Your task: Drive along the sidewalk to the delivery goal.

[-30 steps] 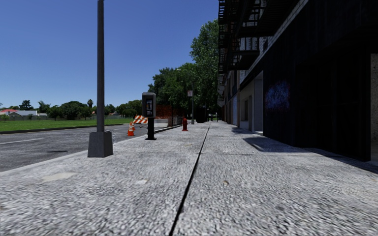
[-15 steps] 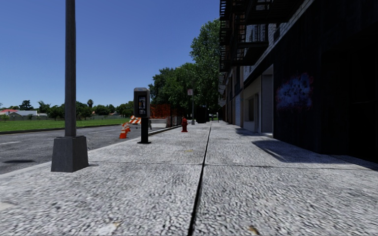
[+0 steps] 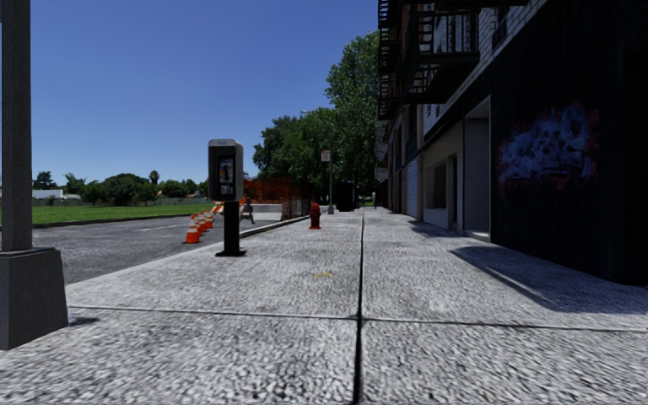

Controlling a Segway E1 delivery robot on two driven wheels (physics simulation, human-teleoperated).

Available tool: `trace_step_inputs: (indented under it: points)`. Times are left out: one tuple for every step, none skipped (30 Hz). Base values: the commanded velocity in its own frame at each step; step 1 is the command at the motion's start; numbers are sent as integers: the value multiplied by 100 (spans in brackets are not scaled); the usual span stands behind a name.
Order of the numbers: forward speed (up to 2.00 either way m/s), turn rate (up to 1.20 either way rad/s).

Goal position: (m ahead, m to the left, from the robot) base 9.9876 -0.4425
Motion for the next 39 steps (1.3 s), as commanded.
trace_step_inputs:
  points:
    - [200,-5]
    - [200,-5]
    - [200,-13]
    - [200,-15]
    - [200,-15]
    - [200,-15]
    - [200,-16]
    - [200,-16]
    - [200,-17]
    - [200,-17]
    - [200,-20]
    - [200,-23]
    - [200,-23]
    - [200,-24]
    - [200,-24]
    - [200,-24]
    - [200,-24]
    - [200,-25]
    - [200,-25]
    - [200,-25]
    - [200,-25]
    - [200,-25]
    - [200,-25]
    - [200,-25]
    - [200,-25]
    - [200,-9]
    - [200,0]
    - [200,0]
    - [200,0]
    - [200,0]
    - [200,0]
    - [200,0]
    - [200,0]
    - [200,0]
    - [200,0]
    - [200,0]
    - [200,0]
    - [200,0]
    - [200,0]
